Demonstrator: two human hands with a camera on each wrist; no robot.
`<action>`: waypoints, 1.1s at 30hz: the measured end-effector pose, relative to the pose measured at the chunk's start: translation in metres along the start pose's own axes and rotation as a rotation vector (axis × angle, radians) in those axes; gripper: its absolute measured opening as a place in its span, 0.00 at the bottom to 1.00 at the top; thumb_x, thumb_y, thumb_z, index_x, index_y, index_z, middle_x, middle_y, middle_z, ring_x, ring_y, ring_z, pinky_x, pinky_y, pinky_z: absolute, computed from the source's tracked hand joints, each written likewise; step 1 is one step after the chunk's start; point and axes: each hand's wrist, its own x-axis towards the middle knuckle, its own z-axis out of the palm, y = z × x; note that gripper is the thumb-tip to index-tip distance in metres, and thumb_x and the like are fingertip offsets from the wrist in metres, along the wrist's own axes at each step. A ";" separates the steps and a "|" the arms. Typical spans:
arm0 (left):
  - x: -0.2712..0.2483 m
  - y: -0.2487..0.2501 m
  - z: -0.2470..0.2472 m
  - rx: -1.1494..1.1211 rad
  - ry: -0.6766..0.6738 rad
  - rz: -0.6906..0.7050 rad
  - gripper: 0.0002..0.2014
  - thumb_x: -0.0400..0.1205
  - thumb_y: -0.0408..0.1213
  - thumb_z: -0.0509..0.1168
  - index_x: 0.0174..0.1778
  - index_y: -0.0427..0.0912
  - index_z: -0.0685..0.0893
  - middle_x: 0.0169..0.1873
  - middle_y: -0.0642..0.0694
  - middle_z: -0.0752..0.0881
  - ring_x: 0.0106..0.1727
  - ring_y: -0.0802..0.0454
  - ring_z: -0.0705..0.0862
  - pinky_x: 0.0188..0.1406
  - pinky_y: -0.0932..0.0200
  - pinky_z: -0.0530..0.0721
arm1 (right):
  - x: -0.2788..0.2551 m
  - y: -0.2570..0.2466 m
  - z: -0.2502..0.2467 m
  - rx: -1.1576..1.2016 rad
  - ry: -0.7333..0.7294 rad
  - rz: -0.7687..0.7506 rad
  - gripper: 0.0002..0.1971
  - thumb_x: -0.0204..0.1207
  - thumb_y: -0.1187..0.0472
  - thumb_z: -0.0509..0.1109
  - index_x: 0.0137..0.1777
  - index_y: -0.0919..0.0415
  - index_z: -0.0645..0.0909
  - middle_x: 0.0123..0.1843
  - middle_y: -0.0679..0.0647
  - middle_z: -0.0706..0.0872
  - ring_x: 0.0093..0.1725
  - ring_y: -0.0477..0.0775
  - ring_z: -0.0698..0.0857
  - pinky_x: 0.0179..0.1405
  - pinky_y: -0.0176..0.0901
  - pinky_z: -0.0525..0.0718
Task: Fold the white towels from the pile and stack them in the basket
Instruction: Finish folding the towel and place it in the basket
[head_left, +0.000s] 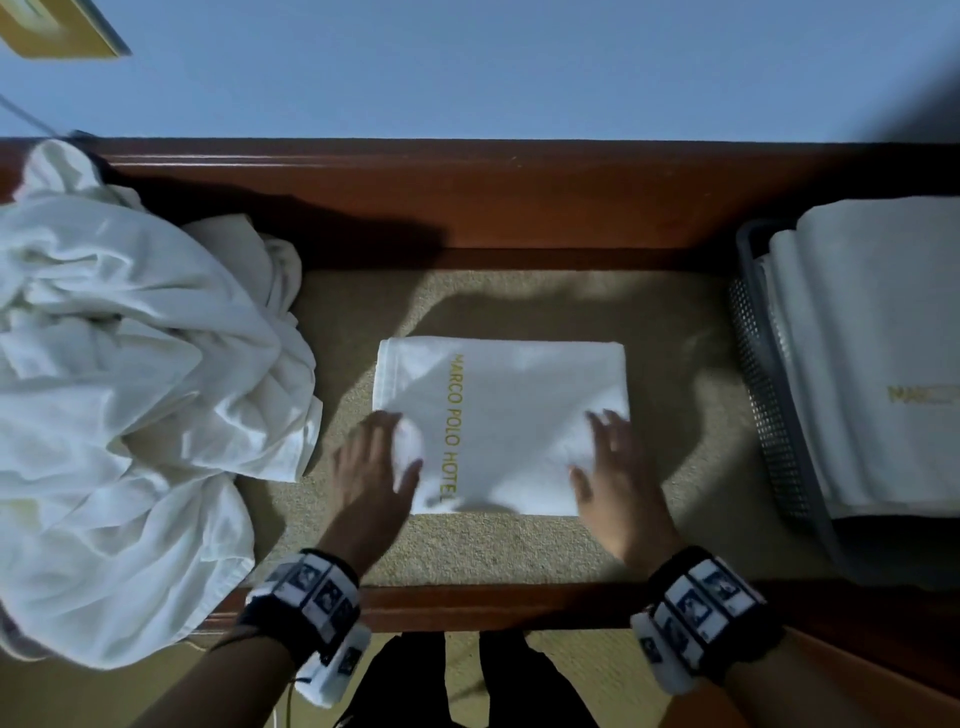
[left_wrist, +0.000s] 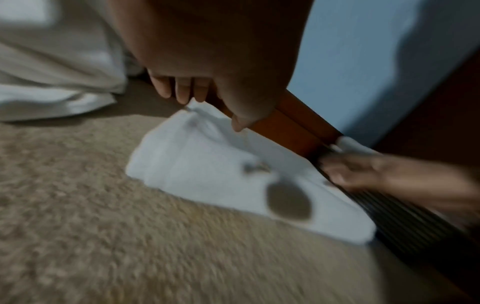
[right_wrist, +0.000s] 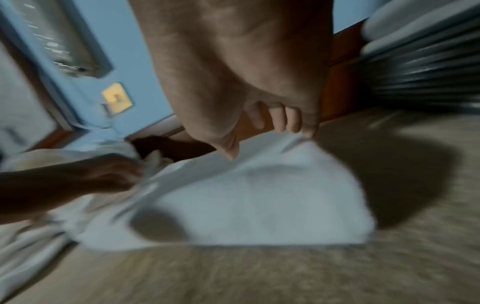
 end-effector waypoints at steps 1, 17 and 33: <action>-0.008 0.011 0.006 0.005 -0.075 0.082 0.29 0.89 0.48 0.62 0.87 0.48 0.65 0.87 0.47 0.65 0.88 0.49 0.61 0.85 0.43 0.60 | -0.007 -0.013 0.013 -0.039 -0.005 -0.126 0.34 0.87 0.48 0.62 0.90 0.60 0.59 0.90 0.65 0.61 0.88 0.68 0.64 0.83 0.66 0.72; 0.071 -0.012 0.041 0.290 -0.132 0.238 0.33 0.91 0.51 0.46 0.93 0.45 0.50 0.93 0.45 0.47 0.93 0.45 0.44 0.90 0.36 0.44 | 0.079 -0.007 0.022 -0.205 -0.097 -0.033 0.39 0.89 0.40 0.50 0.92 0.52 0.36 0.92 0.58 0.29 0.91 0.64 0.32 0.88 0.72 0.36; 0.080 -0.054 0.026 -0.078 -0.138 -0.152 0.39 0.85 0.66 0.48 0.86 0.42 0.68 0.77 0.35 0.75 0.77 0.33 0.75 0.76 0.36 0.74 | 0.092 0.018 0.000 0.167 -0.157 0.261 0.41 0.89 0.38 0.57 0.92 0.45 0.36 0.94 0.56 0.40 0.91 0.63 0.54 0.85 0.59 0.62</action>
